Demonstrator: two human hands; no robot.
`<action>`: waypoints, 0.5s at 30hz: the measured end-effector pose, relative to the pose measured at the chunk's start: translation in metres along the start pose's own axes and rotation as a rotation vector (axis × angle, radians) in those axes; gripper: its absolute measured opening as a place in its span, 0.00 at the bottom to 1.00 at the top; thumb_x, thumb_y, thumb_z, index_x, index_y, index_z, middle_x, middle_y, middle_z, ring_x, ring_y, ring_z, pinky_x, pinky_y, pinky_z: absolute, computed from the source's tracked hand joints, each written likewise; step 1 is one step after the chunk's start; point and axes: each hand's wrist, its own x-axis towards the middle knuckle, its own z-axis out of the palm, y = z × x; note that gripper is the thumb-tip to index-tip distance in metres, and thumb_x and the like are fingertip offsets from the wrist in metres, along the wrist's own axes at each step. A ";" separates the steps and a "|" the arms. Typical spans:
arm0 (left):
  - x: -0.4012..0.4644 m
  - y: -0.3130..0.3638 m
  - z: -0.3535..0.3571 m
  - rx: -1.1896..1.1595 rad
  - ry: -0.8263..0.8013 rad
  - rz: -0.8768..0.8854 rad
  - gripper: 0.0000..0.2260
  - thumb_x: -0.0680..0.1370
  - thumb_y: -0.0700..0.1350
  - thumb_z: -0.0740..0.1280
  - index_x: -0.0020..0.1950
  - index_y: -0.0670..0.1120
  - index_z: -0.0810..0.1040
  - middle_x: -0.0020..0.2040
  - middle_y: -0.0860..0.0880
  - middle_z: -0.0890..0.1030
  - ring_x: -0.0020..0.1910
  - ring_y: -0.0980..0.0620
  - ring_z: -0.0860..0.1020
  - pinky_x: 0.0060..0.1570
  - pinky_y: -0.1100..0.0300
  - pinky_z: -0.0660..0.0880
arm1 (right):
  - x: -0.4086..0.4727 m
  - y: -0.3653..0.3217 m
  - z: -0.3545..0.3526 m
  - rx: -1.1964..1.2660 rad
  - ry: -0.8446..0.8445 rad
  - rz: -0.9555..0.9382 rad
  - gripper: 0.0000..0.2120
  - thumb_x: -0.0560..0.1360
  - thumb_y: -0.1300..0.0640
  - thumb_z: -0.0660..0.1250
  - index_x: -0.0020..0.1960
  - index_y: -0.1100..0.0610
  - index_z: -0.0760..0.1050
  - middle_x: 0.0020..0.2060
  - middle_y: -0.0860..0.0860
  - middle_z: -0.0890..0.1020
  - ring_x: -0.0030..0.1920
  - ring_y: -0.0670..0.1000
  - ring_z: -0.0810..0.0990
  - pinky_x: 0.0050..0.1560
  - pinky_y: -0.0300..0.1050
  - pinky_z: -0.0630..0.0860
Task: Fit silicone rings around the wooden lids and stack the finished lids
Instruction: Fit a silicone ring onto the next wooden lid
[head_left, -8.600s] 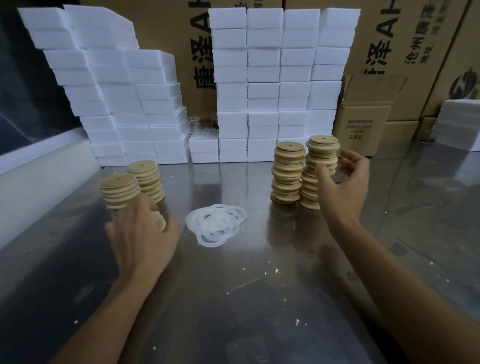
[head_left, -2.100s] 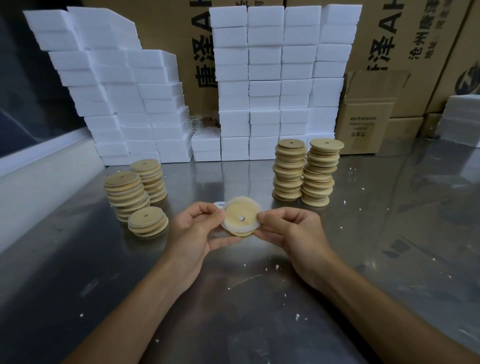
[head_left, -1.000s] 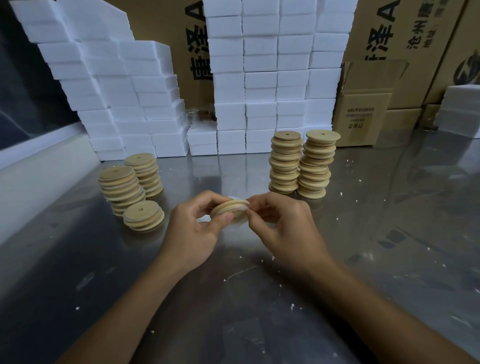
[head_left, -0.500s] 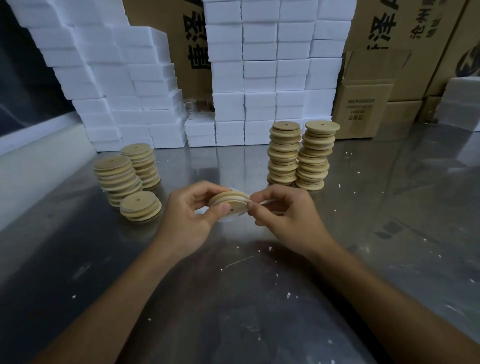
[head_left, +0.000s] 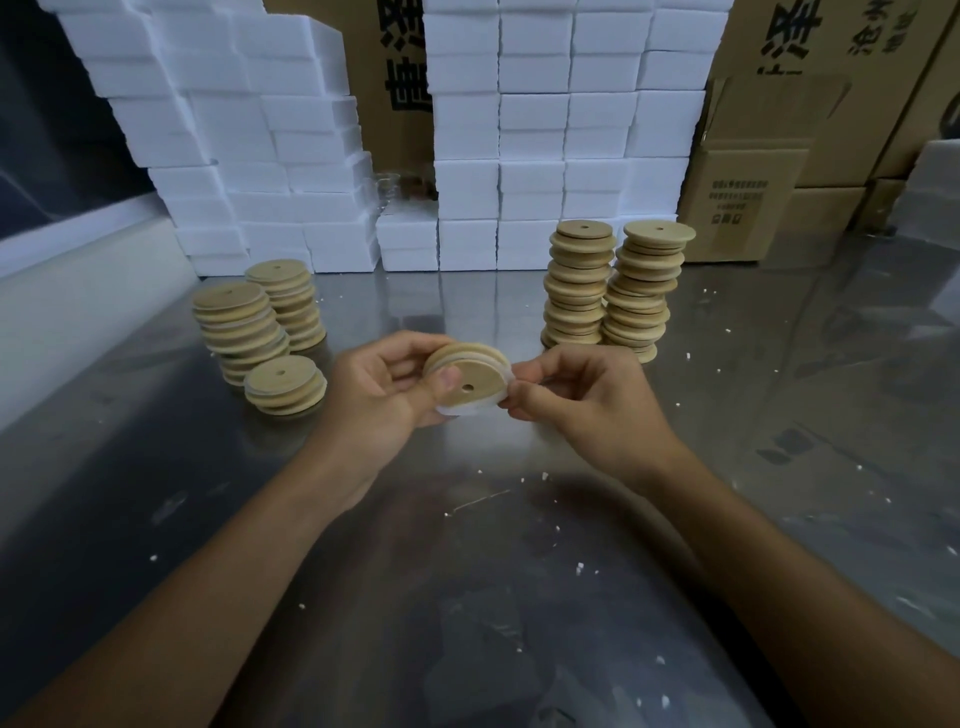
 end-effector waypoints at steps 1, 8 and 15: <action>0.000 0.000 0.000 0.004 -0.003 -0.004 0.09 0.73 0.33 0.70 0.48 0.46 0.81 0.42 0.51 0.86 0.44 0.52 0.84 0.43 0.54 0.83 | 0.000 0.000 -0.002 -0.043 -0.014 -0.009 0.02 0.73 0.65 0.74 0.42 0.62 0.83 0.39 0.59 0.86 0.43 0.63 0.86 0.51 0.65 0.81; -0.002 -0.001 0.002 -0.040 0.006 -0.033 0.10 0.71 0.35 0.71 0.49 0.46 0.81 0.43 0.49 0.86 0.46 0.49 0.84 0.45 0.51 0.83 | 0.002 0.000 -0.005 -0.327 -0.032 -0.194 0.06 0.70 0.65 0.75 0.40 0.55 0.83 0.35 0.48 0.85 0.35 0.44 0.84 0.40 0.37 0.81; 0.000 -0.003 0.000 -0.215 -0.017 -0.069 0.12 0.67 0.40 0.70 0.50 0.43 0.80 0.47 0.45 0.85 0.50 0.46 0.84 0.43 0.52 0.82 | -0.002 0.003 -0.001 -0.147 0.006 -0.117 0.04 0.75 0.63 0.72 0.42 0.57 0.82 0.35 0.54 0.85 0.38 0.57 0.86 0.40 0.57 0.84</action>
